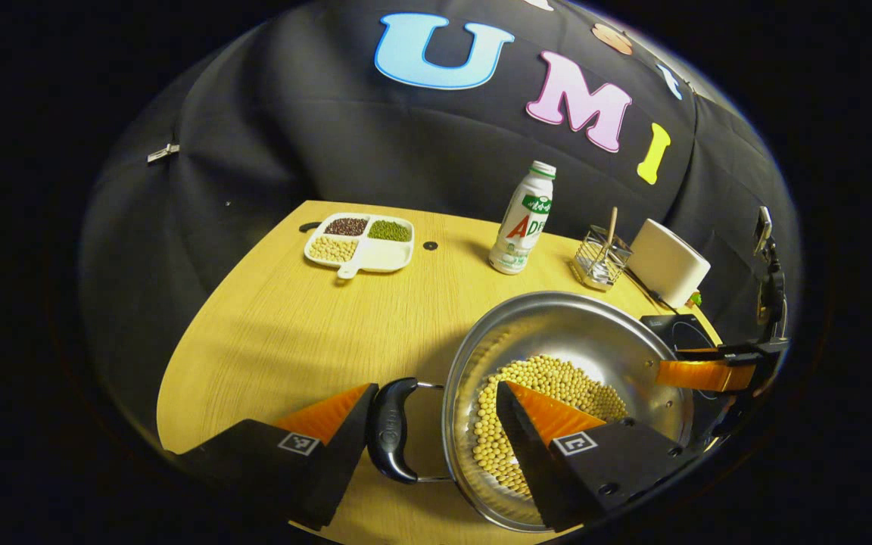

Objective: First push the handle of the pot to place it horizontally, then grasp the pot with both hands and set it on the induction cooktop.

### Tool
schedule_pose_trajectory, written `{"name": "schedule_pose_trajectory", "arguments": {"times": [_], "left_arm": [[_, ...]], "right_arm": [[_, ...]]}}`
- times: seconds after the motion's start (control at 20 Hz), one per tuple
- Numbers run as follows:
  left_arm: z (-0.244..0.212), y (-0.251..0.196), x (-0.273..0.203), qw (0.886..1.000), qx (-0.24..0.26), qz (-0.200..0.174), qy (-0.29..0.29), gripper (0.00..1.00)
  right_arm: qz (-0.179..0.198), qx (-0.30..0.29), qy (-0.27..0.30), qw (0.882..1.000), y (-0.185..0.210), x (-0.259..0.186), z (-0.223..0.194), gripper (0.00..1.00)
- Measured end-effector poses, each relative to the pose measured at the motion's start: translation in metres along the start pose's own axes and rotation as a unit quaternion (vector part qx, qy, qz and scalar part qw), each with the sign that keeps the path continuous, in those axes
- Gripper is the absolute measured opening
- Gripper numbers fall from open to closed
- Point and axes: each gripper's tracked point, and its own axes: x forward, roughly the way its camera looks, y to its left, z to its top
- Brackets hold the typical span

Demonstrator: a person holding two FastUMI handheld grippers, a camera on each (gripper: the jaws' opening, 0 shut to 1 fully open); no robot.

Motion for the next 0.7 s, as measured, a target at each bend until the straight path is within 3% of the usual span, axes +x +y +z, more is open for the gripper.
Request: {"name": "schedule_pose_trajectory", "arguments": {"times": [0.35, 0.6, 0.65, 0.7], "left_arm": [[-0.020, 0.018, 0.010, 0.999, -0.001, -0.012, 0.038, 0.92], [-0.023, 0.035, 0.011, 0.999, 0.002, -0.010, 0.045, 0.77], [-0.025, 0.037, 0.010, 0.999, 0.001, -0.011, 0.048, 0.72], [-0.027, 0.038, 0.008, 0.999, -0.001, -0.014, 0.051, 0.69]], "right_arm": [[0.005, -0.025, 0.033, 0.999, 0.017, 0.026, -0.019, 0.94], [-0.028, -0.039, 0.055, 0.997, 0.011, 0.037, -0.031, 0.89], [-0.026, -0.035, 0.062, 0.997, 0.014, 0.041, -0.036, 0.73], [-0.026, -0.034, 0.070, 0.997, 0.016, 0.041, -0.040, 0.73]]}}
